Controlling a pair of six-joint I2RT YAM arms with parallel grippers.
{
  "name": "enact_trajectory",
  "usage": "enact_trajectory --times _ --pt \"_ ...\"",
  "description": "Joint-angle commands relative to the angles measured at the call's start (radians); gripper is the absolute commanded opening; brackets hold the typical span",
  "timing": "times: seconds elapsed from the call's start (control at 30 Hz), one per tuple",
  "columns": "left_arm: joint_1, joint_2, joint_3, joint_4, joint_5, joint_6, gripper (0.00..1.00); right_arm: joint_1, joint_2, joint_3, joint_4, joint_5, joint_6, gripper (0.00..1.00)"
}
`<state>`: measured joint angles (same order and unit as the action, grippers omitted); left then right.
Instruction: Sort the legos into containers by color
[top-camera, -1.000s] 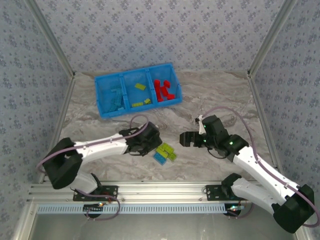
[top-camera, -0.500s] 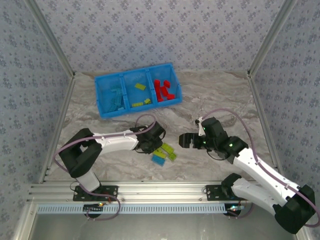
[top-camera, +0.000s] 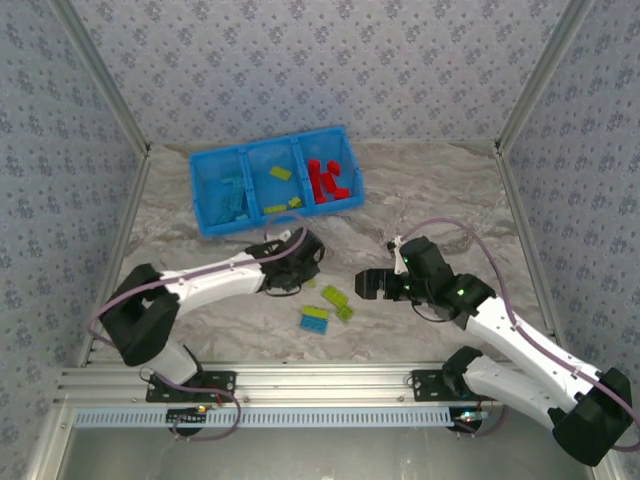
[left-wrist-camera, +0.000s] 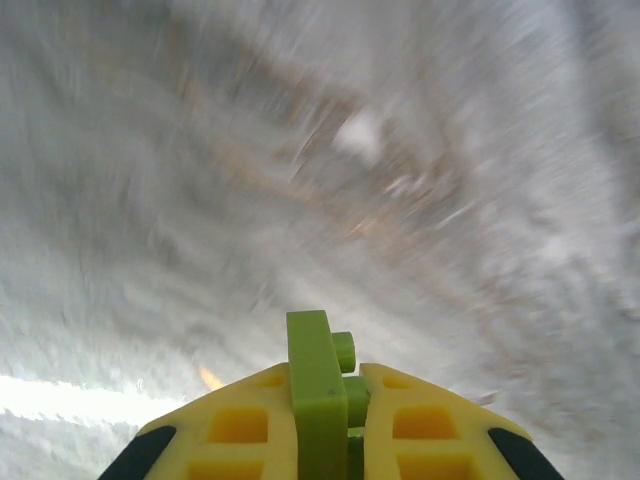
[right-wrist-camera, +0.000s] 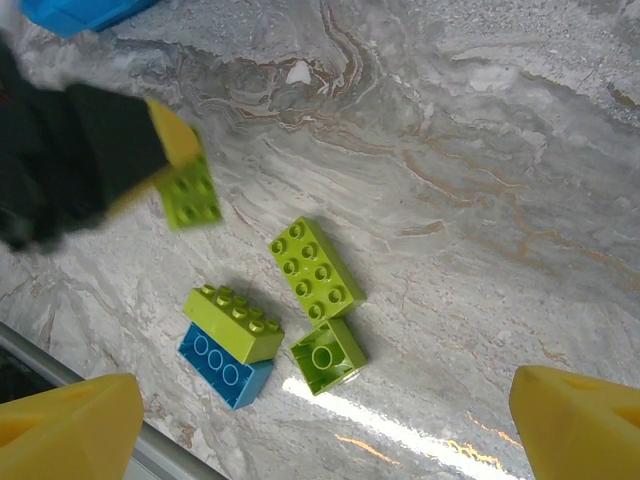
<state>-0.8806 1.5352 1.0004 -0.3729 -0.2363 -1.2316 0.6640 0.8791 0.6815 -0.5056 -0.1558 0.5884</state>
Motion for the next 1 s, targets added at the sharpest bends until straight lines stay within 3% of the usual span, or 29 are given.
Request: enact_trajectory --times 0.0,0.1,0.37,0.5,0.57,0.63,0.8,0.97 --pt "0.039 -0.073 0.144 -0.040 -0.228 0.254 0.00 0.008 -0.017 0.022 -0.003 0.022 0.019 0.97" --pt "0.123 -0.001 0.267 -0.041 -0.308 0.403 0.00 0.012 -0.011 0.017 0.018 0.015 0.032 0.97" --pt "0.343 0.332 0.610 -0.033 -0.175 0.496 0.03 0.027 -0.027 0.031 -0.011 0.032 0.060 0.97" --pt "0.409 0.456 0.739 -0.058 -0.094 0.481 0.14 0.040 -0.050 0.027 -0.025 0.046 0.077 0.97" --pt "0.423 0.494 0.796 -0.082 -0.074 0.484 0.26 0.045 -0.059 0.026 -0.030 0.053 0.079 0.98" --pt "0.425 0.495 0.822 -0.093 -0.066 0.501 0.33 0.046 -0.058 0.026 -0.031 0.059 0.078 0.98" --pt "0.416 0.392 0.788 -0.114 -0.054 0.517 0.38 0.047 -0.018 0.025 -0.010 0.060 0.079 0.98" --pt "0.343 0.133 0.625 -0.124 -0.057 0.573 0.37 0.069 0.059 0.024 0.026 0.071 0.069 0.98"
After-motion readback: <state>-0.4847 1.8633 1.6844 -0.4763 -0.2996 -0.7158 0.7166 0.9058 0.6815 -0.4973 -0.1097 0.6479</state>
